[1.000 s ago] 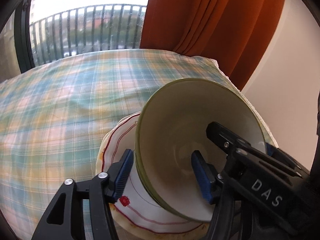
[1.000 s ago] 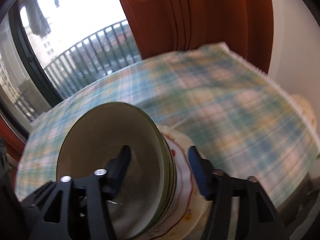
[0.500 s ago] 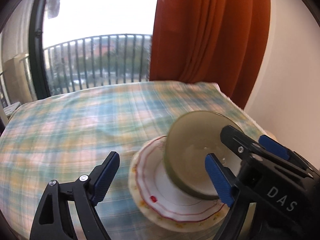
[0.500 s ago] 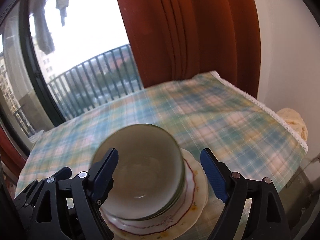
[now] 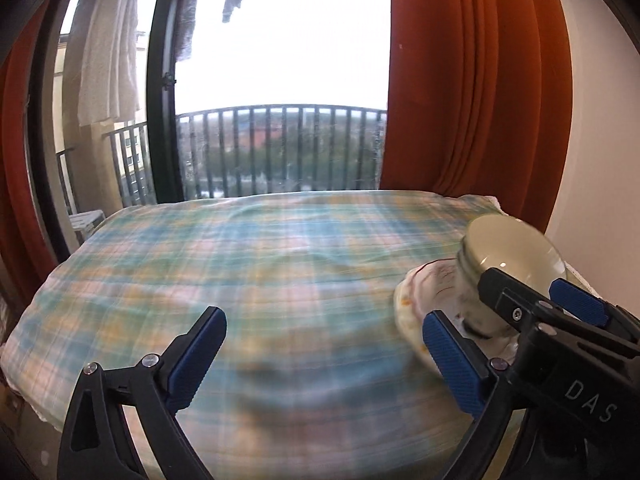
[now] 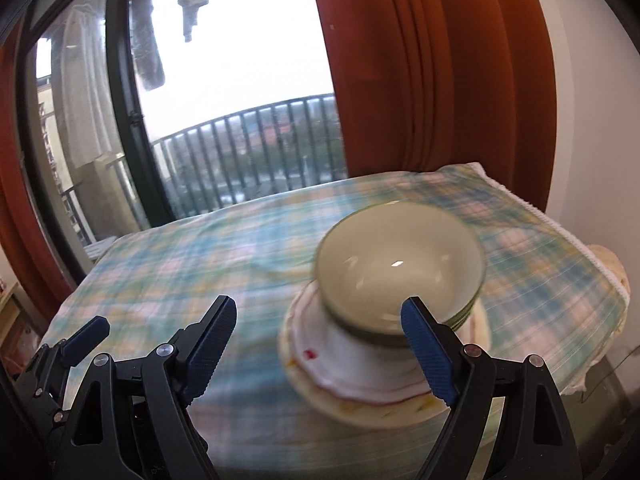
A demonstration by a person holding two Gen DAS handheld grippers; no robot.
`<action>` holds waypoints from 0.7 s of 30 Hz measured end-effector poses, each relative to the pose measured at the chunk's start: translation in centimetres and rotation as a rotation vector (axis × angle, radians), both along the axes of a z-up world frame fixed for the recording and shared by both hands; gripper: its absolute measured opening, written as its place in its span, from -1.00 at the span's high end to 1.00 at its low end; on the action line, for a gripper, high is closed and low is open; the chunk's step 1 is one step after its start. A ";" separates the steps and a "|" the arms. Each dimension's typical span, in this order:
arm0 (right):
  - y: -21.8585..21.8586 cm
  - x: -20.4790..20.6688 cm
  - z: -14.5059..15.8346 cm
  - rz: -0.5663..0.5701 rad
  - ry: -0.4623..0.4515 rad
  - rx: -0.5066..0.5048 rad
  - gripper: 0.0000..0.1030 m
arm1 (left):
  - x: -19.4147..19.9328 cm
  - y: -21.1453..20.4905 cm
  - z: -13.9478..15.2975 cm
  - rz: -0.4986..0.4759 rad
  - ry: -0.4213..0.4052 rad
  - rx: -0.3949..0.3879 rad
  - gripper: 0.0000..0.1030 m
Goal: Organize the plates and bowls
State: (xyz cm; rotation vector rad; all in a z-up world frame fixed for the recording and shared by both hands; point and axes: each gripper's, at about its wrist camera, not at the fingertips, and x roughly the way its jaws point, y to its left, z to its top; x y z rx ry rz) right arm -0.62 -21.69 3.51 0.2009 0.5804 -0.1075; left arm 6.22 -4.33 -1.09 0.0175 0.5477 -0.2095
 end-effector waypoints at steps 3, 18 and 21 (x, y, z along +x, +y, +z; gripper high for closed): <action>1.6 -0.7 -0.5 0.008 -0.023 -0.014 -0.73 | -0.7 1.7 -0.6 0.013 -0.016 -0.002 -0.97; 4.7 -2.3 -2.8 0.033 -0.060 -0.065 -0.94 | -2.7 5.6 -2.5 0.046 -0.060 0.015 -0.99; 4.7 -2.4 -2.7 0.038 -0.069 -0.075 -0.94 | -2.9 5.9 -2.5 0.058 -0.054 -0.005 -0.99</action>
